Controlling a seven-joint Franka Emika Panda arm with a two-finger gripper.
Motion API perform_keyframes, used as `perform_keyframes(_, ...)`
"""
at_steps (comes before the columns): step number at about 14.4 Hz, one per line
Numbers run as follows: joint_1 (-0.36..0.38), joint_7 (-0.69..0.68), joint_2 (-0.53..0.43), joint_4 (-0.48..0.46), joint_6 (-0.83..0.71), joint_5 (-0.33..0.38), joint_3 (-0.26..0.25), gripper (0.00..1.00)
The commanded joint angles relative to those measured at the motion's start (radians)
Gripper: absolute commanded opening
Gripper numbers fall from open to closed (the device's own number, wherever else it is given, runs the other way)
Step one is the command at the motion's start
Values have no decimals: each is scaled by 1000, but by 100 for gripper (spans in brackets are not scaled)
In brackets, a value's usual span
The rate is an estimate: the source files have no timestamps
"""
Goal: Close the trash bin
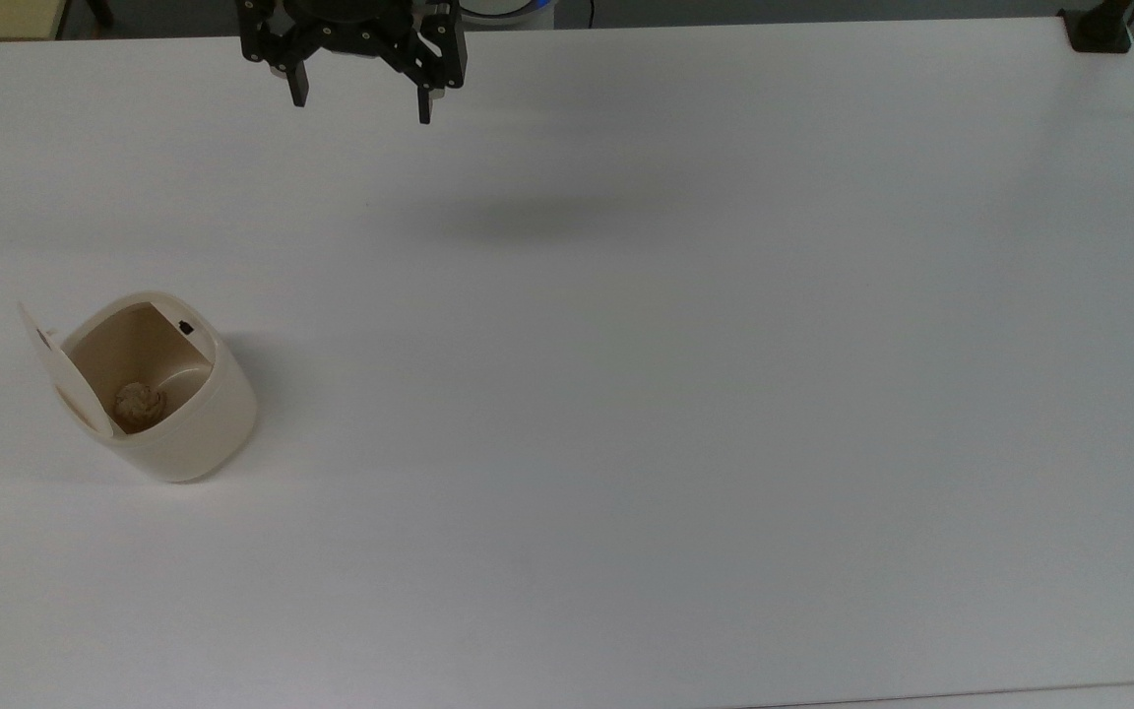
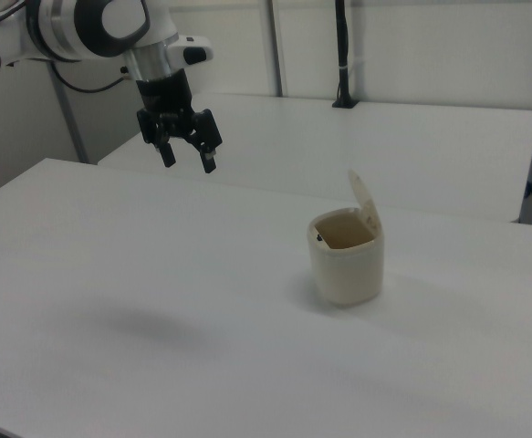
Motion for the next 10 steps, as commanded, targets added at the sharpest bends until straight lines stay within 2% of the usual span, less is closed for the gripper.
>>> perform_keyframes(1, 13, 15, -27, -23, -16, -4, -2, 100)
perform_keyframes(7, 13, 12, -27, -23, -16, -3, -1, 100)
perform_keyframes(10, 11, -79, -27, -25, -20, 1, -1, 55)
